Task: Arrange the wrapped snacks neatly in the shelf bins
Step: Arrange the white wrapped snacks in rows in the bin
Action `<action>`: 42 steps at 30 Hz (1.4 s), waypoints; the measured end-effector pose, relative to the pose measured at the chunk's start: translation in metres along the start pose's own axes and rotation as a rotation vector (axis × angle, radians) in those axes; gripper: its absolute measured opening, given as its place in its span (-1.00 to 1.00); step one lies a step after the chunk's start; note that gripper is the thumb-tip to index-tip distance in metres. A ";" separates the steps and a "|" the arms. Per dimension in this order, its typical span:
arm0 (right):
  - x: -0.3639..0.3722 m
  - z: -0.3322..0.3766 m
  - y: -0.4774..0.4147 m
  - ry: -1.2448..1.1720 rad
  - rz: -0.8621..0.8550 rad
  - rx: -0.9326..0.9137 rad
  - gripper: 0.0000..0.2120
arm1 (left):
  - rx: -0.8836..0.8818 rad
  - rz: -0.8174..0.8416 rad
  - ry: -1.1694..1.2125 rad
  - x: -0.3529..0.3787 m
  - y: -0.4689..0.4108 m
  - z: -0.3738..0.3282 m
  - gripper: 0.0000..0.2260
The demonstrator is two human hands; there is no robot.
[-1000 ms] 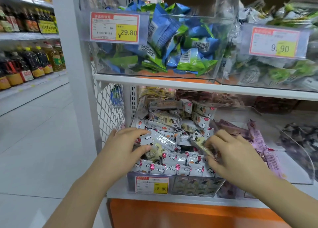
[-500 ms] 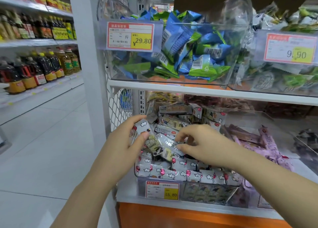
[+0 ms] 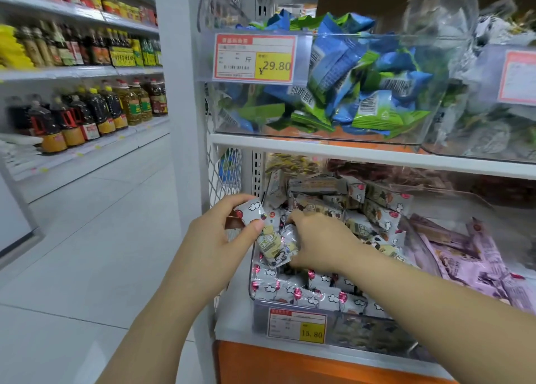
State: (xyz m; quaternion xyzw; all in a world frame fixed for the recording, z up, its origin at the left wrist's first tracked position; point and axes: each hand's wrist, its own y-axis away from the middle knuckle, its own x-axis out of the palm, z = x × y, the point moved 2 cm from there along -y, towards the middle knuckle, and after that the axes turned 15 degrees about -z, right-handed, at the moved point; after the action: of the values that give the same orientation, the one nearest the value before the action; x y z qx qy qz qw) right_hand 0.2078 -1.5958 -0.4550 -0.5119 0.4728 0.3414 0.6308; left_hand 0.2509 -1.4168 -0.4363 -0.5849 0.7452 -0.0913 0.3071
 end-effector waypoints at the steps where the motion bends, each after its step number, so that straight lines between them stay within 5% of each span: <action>1: -0.001 0.000 0.000 -0.023 -0.006 0.008 -0.43 | -0.004 0.001 0.002 0.000 0.000 0.001 -0.78; 5: -0.010 -0.005 0.005 -0.142 -0.085 0.052 -0.30 | -0.010 0.002 -0.008 0.000 0.001 0.002 -0.75; 14: -0.057 -0.011 0.017 -0.439 -0.359 0.098 -0.36 | 0.016 0.036 -0.016 0.007 0.003 -0.003 -0.74; 24: -0.089 -0.068 0.079 -0.073 -0.272 0.218 -0.42 | 0.113 0.097 -0.095 0.021 0.012 -0.008 -0.73; 42: -0.063 -0.089 0.092 0.026 -0.294 0.305 -0.70 | 0.197 0.150 -0.181 0.039 0.023 -0.012 -0.66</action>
State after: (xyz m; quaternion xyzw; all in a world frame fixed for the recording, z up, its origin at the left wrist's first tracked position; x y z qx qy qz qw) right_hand 0.0810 -1.6564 -0.4276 -0.4782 0.4473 0.1637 0.7378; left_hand 0.2207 -1.4488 -0.4521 -0.5003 0.7437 -0.0878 0.4347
